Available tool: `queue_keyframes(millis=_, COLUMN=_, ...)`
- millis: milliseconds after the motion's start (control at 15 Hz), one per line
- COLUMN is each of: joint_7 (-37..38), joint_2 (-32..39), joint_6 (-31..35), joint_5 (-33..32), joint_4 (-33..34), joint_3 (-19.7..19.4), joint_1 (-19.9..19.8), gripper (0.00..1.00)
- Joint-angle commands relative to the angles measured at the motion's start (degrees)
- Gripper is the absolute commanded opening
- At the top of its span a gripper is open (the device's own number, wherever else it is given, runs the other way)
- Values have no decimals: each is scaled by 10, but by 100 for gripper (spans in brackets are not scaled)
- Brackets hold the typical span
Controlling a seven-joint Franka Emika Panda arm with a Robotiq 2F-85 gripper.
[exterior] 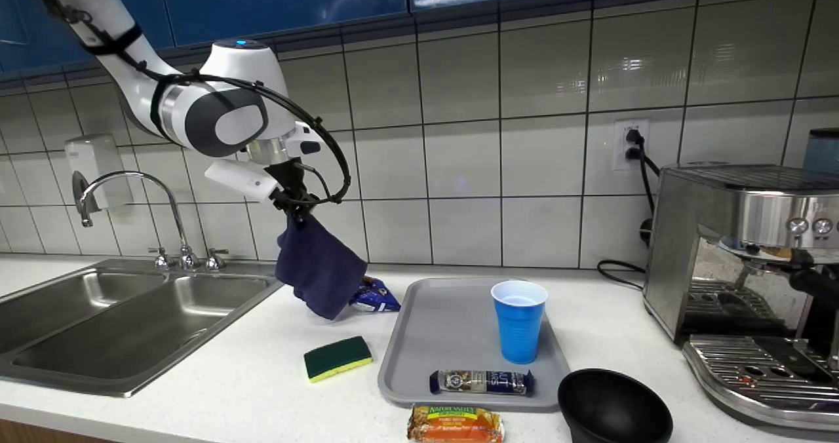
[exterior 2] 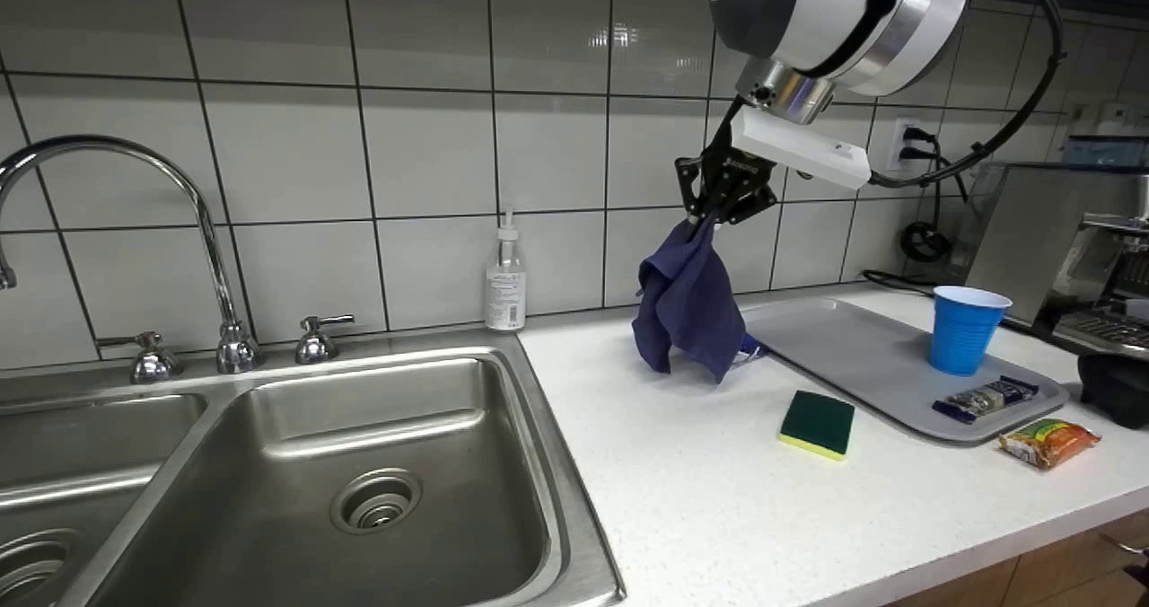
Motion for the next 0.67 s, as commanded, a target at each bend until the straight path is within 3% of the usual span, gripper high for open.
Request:
queue_keyframes(millis=0, joint_7=-46, joint_2=-18, joint_6=0, joint_5=41, joint_4=-7, joint_3=0, joint_1=-14, gripper=2)
queue_keyframes(millis=600, joint_7=-134, joint_2=-31, joint_6=-5, joint_5=139, joint_4=-5, joint_3=-11, joint_1=-29, gripper=2)
